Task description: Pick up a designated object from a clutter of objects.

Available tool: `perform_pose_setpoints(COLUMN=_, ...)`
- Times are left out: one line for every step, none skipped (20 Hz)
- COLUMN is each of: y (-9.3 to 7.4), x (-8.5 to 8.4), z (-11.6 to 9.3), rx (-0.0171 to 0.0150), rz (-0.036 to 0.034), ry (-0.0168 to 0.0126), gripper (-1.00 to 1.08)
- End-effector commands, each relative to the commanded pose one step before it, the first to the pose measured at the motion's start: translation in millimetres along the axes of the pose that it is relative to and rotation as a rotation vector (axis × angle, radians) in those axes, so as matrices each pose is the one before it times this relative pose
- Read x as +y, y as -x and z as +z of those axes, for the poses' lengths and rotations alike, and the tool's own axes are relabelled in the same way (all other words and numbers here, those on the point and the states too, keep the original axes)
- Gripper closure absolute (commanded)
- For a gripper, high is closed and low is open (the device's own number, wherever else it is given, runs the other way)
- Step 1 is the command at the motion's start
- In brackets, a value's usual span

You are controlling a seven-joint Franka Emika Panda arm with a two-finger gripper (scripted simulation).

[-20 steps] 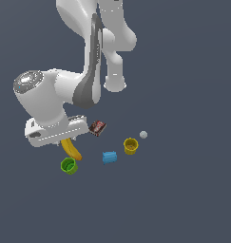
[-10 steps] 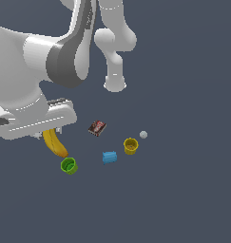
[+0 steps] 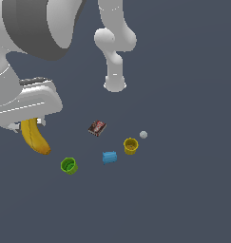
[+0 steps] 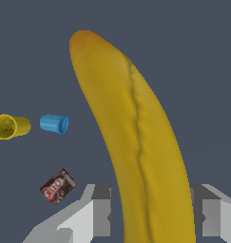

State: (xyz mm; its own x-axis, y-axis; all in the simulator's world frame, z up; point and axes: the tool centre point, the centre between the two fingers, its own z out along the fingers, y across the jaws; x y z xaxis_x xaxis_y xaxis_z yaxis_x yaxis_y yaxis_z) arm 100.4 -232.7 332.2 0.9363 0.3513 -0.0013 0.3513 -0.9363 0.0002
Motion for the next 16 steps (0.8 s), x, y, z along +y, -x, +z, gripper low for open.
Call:
perform_pose_setpoints(y=-3.61, x=4.19, z=-15.57, rx=0.00102, rz=-0.00054, ry=0.00038, gripper=1.08)
perform_pose_setpoints(y=-1.18, x=1.43, z=-4.66, rx=0.00000, rz=0.00000, ry=0.00000, gripper=1.08)
perform_pose_setpoints(y=-1.09, x=1.32, z=-4.22, rx=0.00000, rz=0.00000, ry=0.00000, gripper=1.08)
perform_pose_setpoints(y=-1.00, x=1.20, z=-3.83, rx=0.00000, rz=0.00000, ry=0.00000, gripper=1.08)
perform_pose_setpoints(y=-0.92, x=1.10, z=-3.46, rx=0.00000, rz=0.00000, ry=0.00000, gripper=1.08)
perform_pose_setpoints(y=-0.84, x=1.00, z=-3.11, rx=0.00000, rz=0.00000, ry=0.00000, gripper=1.08)
perform_pose_setpoints(y=-0.77, x=0.90, z=-2.78, rx=0.00000, rz=0.00000, ry=0.00000, gripper=1.08)
perform_pose_setpoints(y=-0.70, x=0.81, z=-2.46, rx=0.00000, rz=0.00000, ry=0.00000, gripper=1.08)
perform_pose_setpoints(y=-0.70, x=0.72, z=-2.07, rx=0.00014, rz=-0.00027, ry=-0.00038, gripper=1.08)
perform_pose_setpoints(y=-0.56, x=0.64, z=-1.88, rx=0.00000, rz=0.00000, ry=0.00000, gripper=1.08)
perform_pose_setpoints(y=-0.50, x=0.56, z=-1.61, rx=0.00000, rz=0.00000, ry=0.00000, gripper=1.08)
perform_pose_setpoints(y=-0.43, x=0.48, z=-1.35, rx=0.00000, rz=0.00000, ry=0.00000, gripper=1.08)
perform_pose_setpoints(y=-0.37, x=0.40, z=-1.11, rx=0.00000, rz=0.00000, ry=0.00000, gripper=1.08)
perform_pose_setpoints(y=-0.31, x=0.33, z=-0.89, rx=0.00000, rz=0.00000, ry=0.00000, gripper=1.08)
perform_pose_setpoints(y=-0.24, x=0.25, z=-0.67, rx=0.00000, rz=0.00000, ry=0.00000, gripper=1.08)
perform_pose_setpoints(y=-0.17, x=0.18, z=-0.47, rx=0.00000, rz=0.00000, ry=0.00000, gripper=1.08)
